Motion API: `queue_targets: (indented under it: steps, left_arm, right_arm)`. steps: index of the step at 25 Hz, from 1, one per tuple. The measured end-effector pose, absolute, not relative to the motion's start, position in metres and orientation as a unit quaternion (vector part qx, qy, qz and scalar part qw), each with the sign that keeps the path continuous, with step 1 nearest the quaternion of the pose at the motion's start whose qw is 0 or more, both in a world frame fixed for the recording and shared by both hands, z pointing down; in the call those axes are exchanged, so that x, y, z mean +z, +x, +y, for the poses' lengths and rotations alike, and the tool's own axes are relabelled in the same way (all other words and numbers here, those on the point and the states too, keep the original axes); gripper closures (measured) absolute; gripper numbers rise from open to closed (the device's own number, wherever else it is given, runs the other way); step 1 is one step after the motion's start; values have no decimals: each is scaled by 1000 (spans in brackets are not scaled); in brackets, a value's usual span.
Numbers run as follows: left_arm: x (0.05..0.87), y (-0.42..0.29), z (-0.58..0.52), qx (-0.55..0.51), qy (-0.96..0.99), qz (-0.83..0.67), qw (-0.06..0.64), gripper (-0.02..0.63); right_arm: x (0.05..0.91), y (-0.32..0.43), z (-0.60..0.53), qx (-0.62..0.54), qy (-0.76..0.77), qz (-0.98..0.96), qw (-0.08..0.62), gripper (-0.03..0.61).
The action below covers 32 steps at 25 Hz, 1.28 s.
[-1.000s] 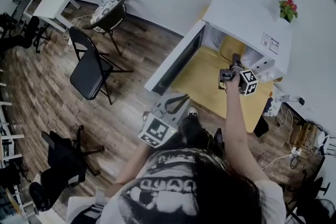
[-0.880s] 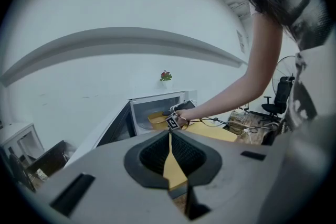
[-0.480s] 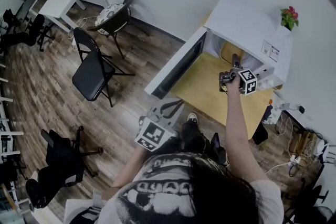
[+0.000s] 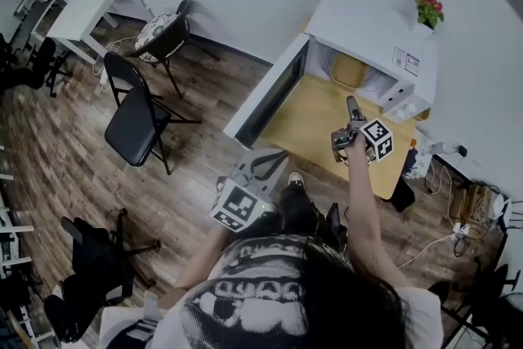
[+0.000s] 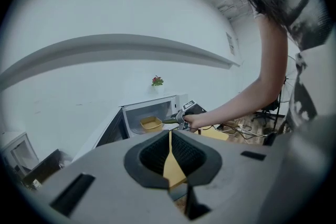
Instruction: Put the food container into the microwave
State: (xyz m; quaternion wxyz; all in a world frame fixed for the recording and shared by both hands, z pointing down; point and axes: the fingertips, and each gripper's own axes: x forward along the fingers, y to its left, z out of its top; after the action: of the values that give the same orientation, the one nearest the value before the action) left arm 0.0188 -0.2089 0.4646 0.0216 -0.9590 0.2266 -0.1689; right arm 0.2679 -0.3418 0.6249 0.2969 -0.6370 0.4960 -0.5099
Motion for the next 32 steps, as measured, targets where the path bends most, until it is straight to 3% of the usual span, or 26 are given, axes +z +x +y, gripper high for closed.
queue_targets:
  steps: [7, 13, 32]
  left_arm:
    - [472, -3, -172, -154, -968, 196, 12, 600]
    - [493, -16, -145, -159, -971, 179, -19, 600]
    - [484, 17, -73, -153, -972, 176, -17, 600]
  right_arm:
    - [569, 202, -280, -456, -612, 602, 234, 261]
    - [532, 136, -218, -421, -580, 673, 183, 377]
    - [493, 92, -83, -332, -551, 763, 62, 436]
